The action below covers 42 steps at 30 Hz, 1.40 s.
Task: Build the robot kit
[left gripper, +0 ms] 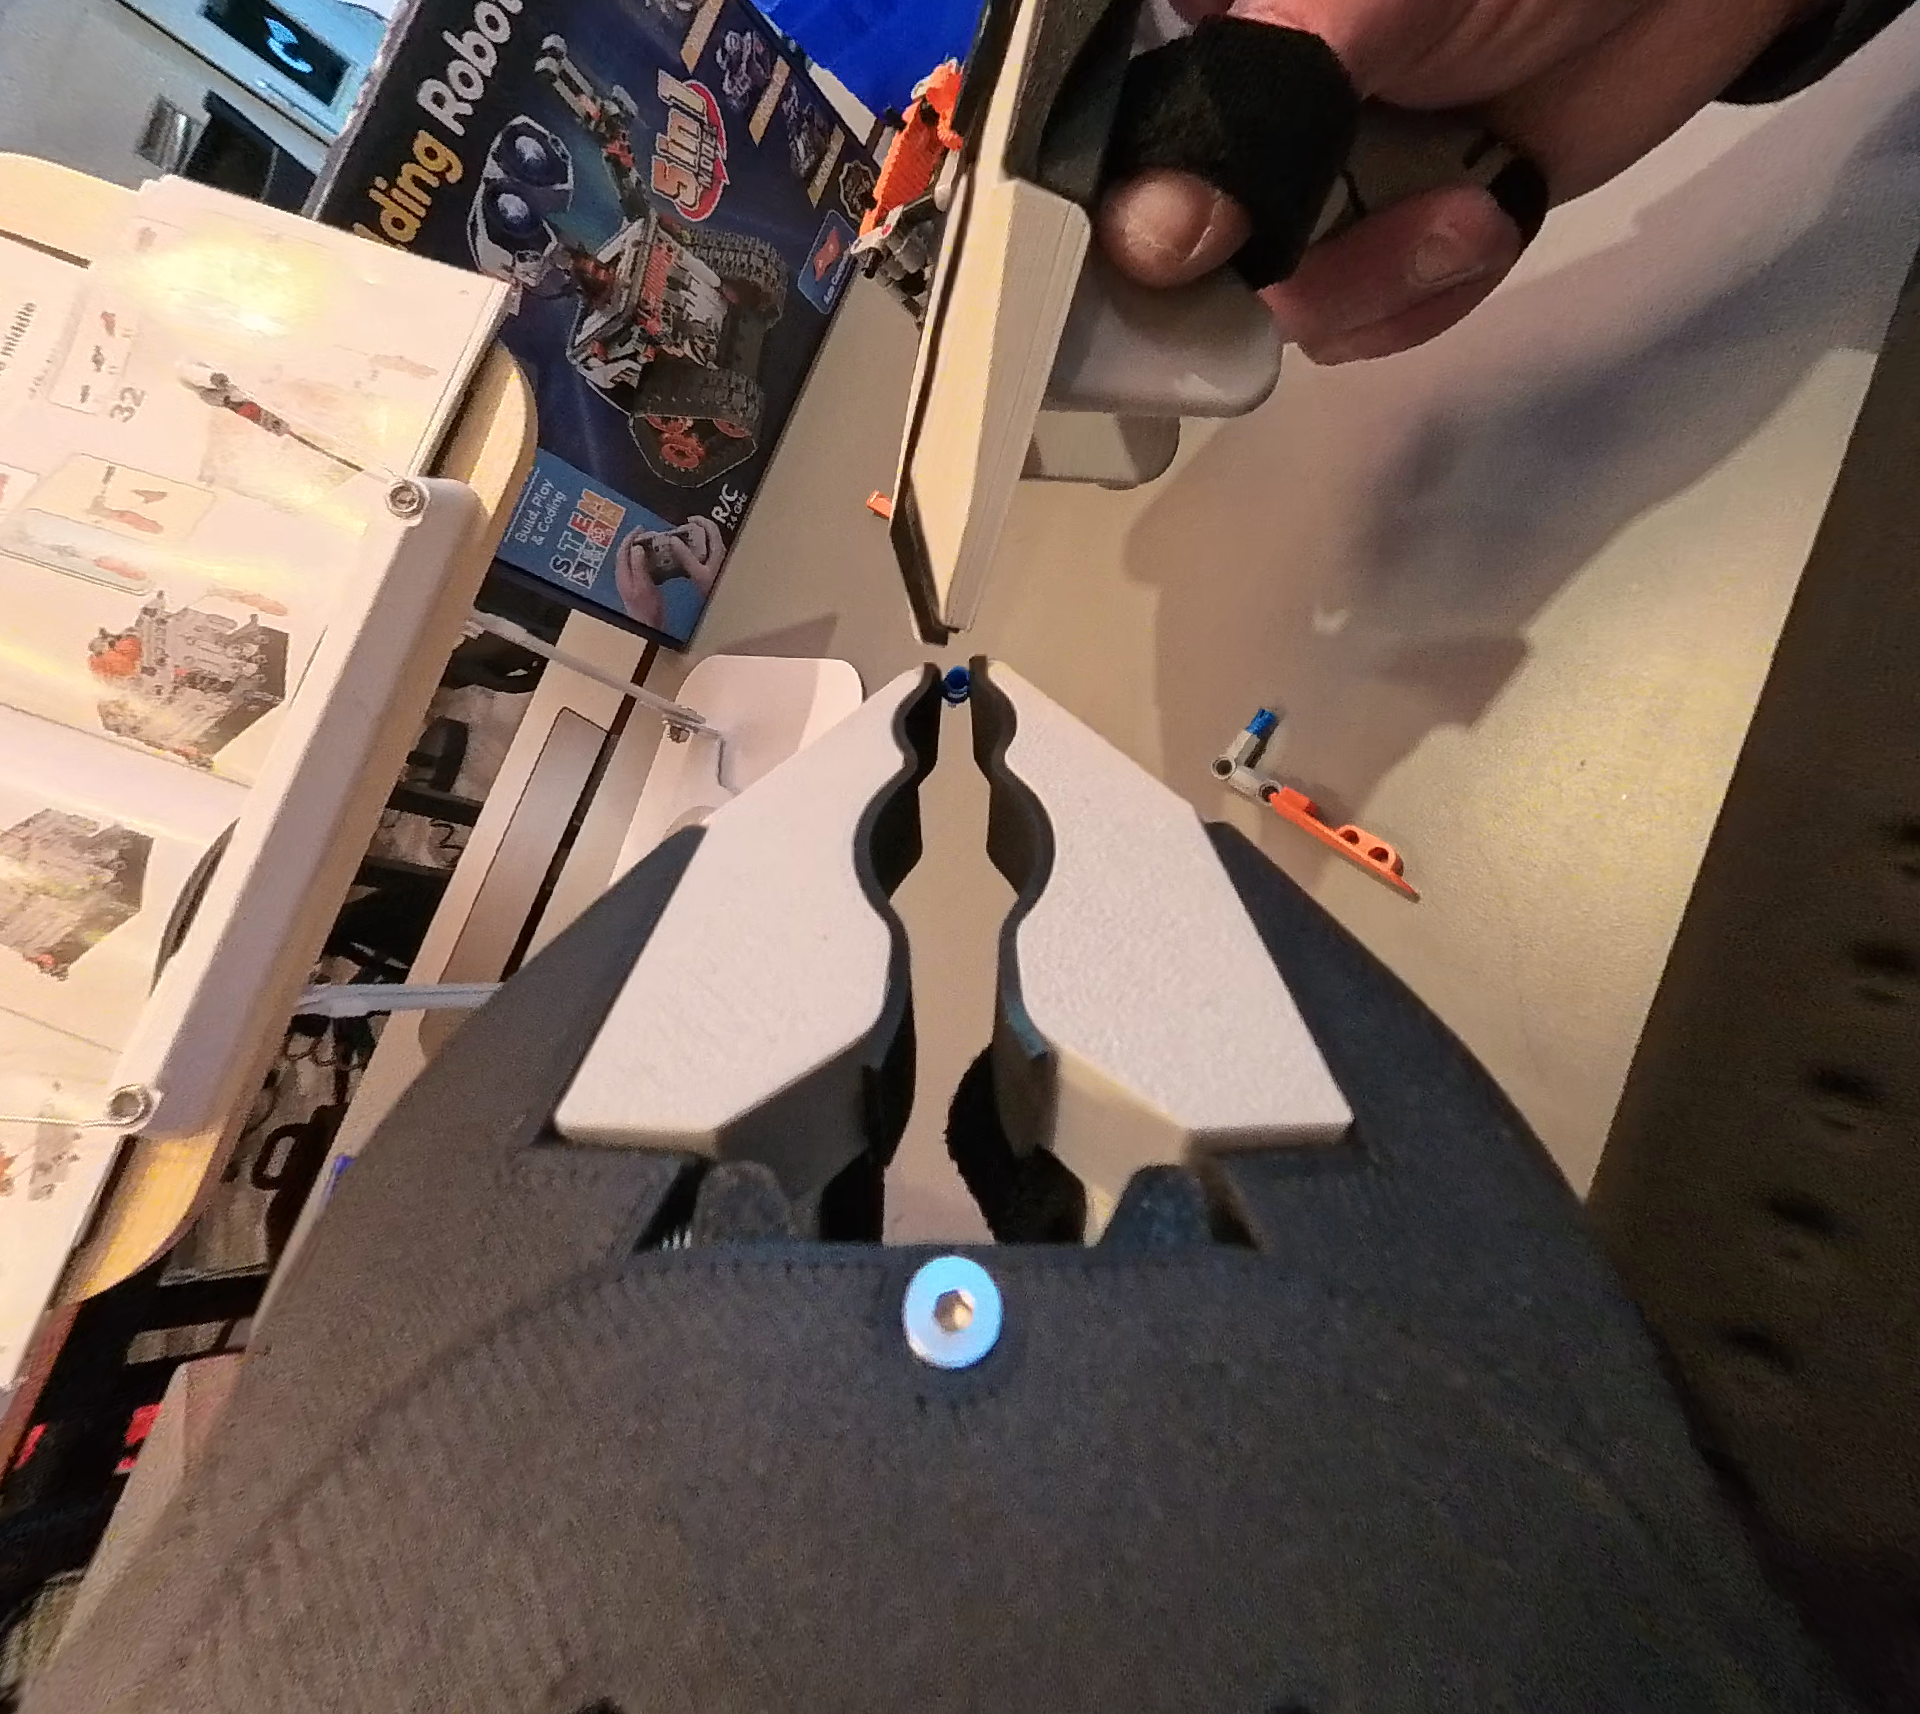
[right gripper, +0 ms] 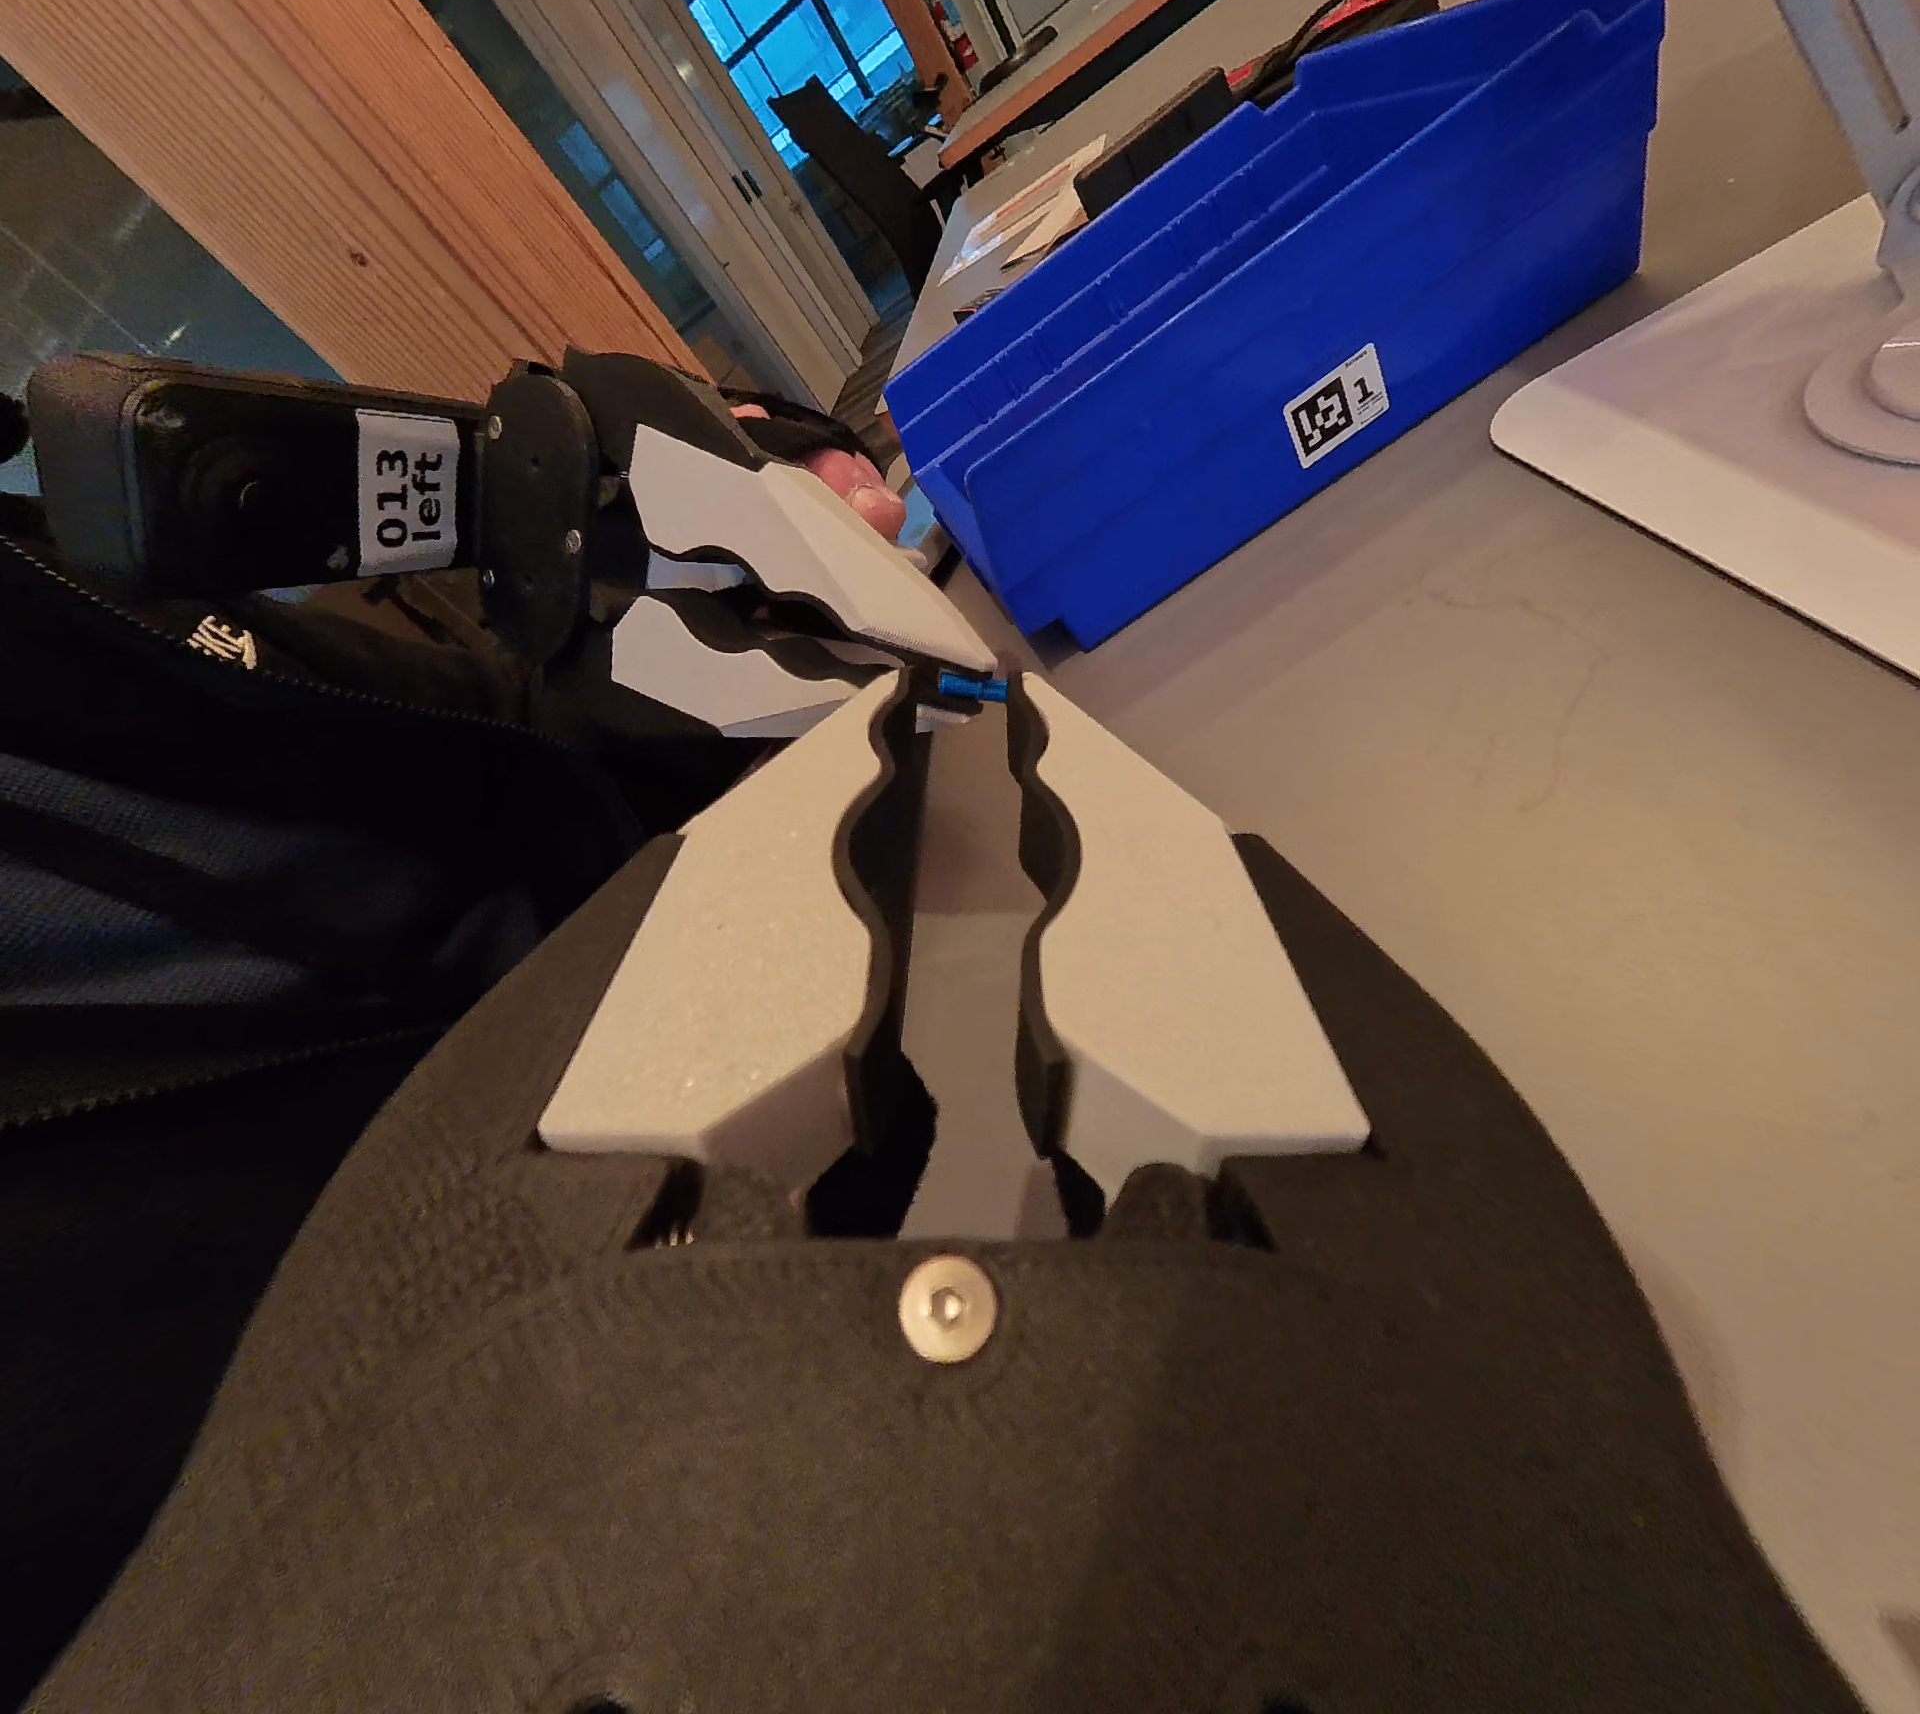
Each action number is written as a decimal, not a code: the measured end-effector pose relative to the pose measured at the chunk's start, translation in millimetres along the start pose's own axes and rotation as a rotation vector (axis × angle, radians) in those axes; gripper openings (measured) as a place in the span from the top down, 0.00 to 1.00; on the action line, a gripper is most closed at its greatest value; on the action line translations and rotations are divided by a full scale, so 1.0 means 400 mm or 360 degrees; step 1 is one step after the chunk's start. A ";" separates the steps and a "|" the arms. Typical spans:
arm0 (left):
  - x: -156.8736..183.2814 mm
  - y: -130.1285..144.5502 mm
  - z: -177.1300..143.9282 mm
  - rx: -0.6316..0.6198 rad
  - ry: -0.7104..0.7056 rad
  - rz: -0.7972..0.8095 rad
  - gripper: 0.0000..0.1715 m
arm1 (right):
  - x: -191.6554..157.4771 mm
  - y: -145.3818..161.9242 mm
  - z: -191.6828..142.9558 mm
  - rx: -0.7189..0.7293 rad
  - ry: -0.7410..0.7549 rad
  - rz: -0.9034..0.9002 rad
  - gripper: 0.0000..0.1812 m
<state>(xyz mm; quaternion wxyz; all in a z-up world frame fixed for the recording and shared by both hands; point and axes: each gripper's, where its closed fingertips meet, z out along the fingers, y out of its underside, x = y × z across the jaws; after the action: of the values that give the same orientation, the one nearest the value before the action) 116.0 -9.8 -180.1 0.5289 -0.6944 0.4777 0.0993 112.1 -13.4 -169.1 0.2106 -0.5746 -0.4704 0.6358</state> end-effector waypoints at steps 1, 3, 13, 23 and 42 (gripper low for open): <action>-0.001 0.000 0.000 0.0007 -0.0001 -0.0009 0.98 | -0.001 -0.001 0.000 0.0002 -0.0001 -0.0002 0.92; -0.003 0.001 0.001 0.0010 0.0002 -0.0024 0.98 | -0.003 0.000 0.000 0.0001 -0.0010 0.0001 0.92; -0.007 -0.024 -0.014 0.0104 -0.0001 -0.0028 0.98 | -0.023 0.001 0.002 0.0002 -0.0121 0.0067 0.92; -0.005 -0.064 -0.042 0.0265 0.0047 -0.0047 0.98 | -0.048 -0.017 -0.003 0.0091 -0.0336 0.0239 0.86; 0.017 0.045 -0.162 0.0262 0.0167 -0.0663 0.98 | -0.076 0.053 0.125 -0.0242 -0.0177 -0.0029 0.88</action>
<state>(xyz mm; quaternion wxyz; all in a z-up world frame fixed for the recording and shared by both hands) 82.1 -67.2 -168.6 0.5673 -0.7367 0.3576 -0.0877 79.2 -65.6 -176.0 0.1456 -0.5484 -0.5334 0.6273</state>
